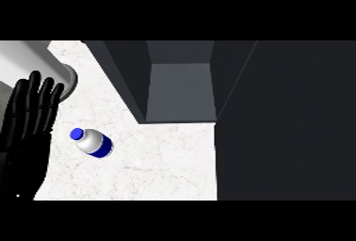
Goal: Pick up the bottled water, place it into the cabinet and close the cabinet
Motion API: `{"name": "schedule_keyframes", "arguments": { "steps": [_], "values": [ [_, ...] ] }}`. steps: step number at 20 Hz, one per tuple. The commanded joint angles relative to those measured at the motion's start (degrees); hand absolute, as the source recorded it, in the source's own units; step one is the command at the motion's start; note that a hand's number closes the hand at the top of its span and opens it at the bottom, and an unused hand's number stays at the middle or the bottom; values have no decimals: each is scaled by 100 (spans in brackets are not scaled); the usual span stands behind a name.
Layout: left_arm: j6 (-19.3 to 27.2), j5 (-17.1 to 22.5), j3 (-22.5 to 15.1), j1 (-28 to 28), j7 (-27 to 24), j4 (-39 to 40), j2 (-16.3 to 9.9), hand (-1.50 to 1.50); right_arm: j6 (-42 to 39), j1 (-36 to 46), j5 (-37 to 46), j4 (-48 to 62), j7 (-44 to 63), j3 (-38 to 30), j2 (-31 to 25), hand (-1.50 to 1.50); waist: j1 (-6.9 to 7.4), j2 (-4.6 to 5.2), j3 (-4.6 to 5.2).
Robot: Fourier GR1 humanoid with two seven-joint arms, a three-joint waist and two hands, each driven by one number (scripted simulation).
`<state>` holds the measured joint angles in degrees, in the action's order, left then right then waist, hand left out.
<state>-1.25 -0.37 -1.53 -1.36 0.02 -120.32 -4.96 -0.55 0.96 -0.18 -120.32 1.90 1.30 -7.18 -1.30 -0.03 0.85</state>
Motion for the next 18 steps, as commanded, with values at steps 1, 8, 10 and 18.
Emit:
{"name": "schedule_keyframes", "arguments": {
  "steps": [1, 8, 10, 18],
  "values": [
    [-406, 491, 158, 91, -236, 165, -103, -150, 81, -497, 83, -557, 77, 83, 134, -150, 103, -5, -83],
    [-2312, 3451, 1159, 459, 151, 1085, -1088, -150, -607, -852, -523, -688, 247, 616, 13, -150, 115, 1, -71],
    [-2752, 3954, 1485, 549, 147, 1420, -1432, -150, -704, -1250, -584, -1068, 234, 724, -14, -150, 68, -11, -77],
    [-2723, 5629, 2310, 835, 1316, 841, -2240, -150, -301, -1321, -63, -2263, 1453, 1551, 203, -150, 147, -13, -83]
  ]
}}
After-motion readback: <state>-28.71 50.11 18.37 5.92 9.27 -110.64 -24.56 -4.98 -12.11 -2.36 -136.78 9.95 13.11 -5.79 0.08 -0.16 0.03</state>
